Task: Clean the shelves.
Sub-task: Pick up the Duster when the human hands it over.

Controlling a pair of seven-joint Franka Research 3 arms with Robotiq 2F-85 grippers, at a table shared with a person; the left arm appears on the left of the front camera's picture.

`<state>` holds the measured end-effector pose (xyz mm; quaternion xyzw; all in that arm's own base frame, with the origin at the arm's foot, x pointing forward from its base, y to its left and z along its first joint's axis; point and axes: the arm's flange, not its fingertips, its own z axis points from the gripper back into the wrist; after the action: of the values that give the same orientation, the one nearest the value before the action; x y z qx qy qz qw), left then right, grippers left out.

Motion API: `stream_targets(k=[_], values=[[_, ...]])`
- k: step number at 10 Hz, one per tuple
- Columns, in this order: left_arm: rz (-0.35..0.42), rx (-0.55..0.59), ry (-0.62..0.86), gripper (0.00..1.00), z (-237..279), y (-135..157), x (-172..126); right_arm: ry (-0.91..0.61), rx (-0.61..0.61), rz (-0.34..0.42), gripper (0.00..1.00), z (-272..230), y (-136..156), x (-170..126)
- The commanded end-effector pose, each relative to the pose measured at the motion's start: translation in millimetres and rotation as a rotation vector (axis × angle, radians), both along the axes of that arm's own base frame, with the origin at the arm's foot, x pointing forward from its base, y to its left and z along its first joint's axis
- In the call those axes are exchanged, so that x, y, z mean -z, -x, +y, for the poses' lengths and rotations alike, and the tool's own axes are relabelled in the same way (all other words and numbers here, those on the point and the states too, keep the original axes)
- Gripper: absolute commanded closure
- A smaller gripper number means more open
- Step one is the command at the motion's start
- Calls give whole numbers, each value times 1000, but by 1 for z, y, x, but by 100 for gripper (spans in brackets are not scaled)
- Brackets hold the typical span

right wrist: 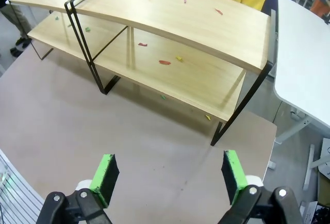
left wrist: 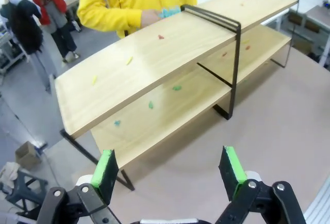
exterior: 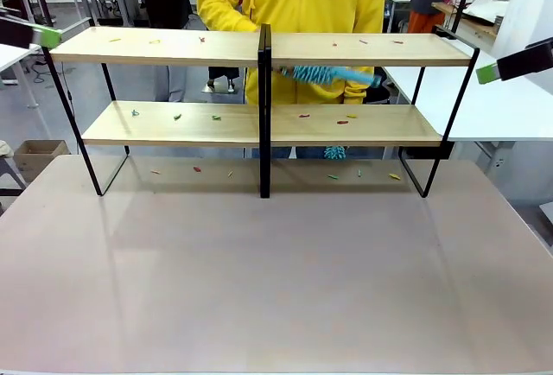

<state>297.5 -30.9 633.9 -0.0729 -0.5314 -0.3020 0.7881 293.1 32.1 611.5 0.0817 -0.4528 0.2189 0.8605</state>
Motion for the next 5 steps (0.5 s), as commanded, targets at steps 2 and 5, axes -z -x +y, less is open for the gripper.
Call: stream_targets(k=[2,5], values=[[-33,-125,25,0,-48,57,75,-11,-2,-9,0,-3,14,39],[-45,-213,79,0,-74,62,79,-14,0,0,0,-3,14,37]])
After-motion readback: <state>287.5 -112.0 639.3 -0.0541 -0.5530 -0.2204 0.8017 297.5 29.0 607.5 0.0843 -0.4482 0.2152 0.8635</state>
